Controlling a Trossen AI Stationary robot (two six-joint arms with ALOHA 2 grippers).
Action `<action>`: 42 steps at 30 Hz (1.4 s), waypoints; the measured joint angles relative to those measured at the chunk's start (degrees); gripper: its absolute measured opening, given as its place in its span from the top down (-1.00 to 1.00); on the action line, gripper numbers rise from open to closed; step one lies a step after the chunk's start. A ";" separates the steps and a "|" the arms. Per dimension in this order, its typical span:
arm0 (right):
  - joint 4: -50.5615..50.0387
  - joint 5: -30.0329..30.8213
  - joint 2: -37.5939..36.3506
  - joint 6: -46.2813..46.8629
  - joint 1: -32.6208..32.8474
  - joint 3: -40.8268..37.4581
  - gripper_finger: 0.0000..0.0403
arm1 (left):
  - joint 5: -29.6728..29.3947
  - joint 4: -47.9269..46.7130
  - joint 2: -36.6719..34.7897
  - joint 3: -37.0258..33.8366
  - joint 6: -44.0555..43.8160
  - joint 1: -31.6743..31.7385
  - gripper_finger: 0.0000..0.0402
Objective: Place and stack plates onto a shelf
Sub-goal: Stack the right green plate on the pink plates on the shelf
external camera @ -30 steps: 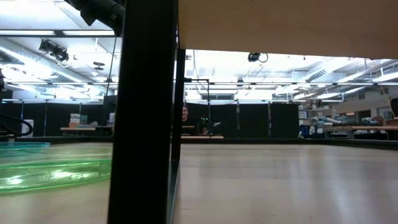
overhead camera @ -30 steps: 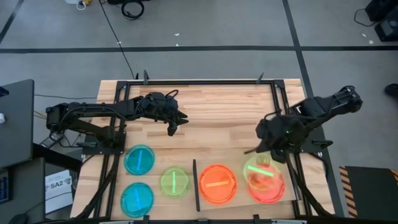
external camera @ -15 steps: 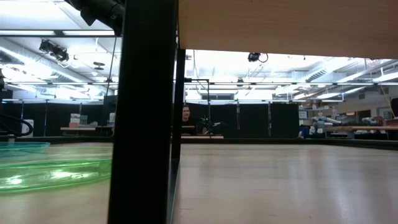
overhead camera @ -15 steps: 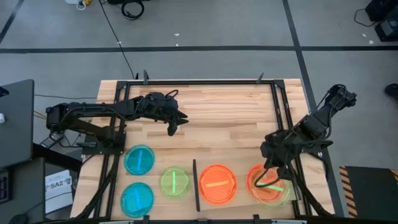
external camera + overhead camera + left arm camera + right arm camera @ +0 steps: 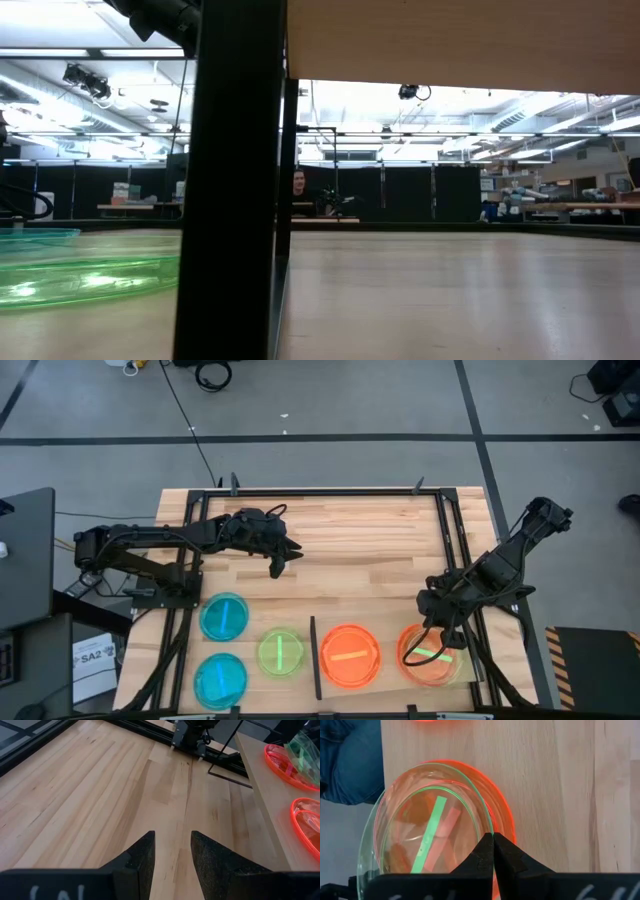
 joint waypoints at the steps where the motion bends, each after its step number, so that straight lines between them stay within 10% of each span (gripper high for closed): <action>1: 0.02 0.00 0.00 0.00 -0.02 0.00 0.95 | 0.00 0.00 0.00 0.00 0.00 0.00 0.34; 42: 0.05 3.81 0.00 4.15 -0.04 0.00 0.64 | 0.00 0.00 0.00 0.00 -0.15 0.00 0.34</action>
